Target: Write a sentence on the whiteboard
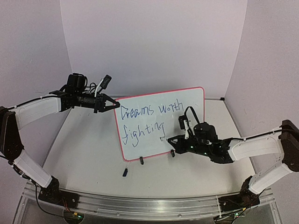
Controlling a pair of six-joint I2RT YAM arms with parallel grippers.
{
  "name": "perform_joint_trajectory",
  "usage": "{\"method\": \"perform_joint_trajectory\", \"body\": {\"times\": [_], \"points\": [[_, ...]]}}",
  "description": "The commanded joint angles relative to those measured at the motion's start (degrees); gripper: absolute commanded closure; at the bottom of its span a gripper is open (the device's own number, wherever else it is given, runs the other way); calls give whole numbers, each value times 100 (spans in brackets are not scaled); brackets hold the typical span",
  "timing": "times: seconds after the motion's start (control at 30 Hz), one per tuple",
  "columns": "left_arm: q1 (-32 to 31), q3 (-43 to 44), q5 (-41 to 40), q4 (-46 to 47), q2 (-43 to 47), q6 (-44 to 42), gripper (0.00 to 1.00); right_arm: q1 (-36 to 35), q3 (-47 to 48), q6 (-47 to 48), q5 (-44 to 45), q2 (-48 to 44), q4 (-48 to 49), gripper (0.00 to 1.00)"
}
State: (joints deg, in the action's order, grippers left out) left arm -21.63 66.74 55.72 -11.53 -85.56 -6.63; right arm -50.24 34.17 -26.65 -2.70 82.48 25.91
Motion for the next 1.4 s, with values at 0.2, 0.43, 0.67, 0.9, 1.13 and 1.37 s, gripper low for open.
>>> {"method": "perform_joint_trajectory", "body": {"times": [0.2,0.43,0.67,0.9,1.13,1.37], "points": [[-202,-120,-253,-649,-179,-653,100,33,128,191,502,-1181,-61,100],[-210,-113,-259,-649,-217,-647,100,572,-46,323,414,-1489,-235,100],[-211,-113,-259,-658,-224,-662,100,781,45,469,321,-1308,-227,100],[-213,-113,-281,-682,-216,-681,100,920,271,635,255,-1139,-194,100],[-211,-117,-312,-706,-190,-693,100,997,397,696,67,-1030,-107,100],[-210,-109,-315,-710,-188,-701,100,998,363,703,-95,-1051,-77,100]]}}
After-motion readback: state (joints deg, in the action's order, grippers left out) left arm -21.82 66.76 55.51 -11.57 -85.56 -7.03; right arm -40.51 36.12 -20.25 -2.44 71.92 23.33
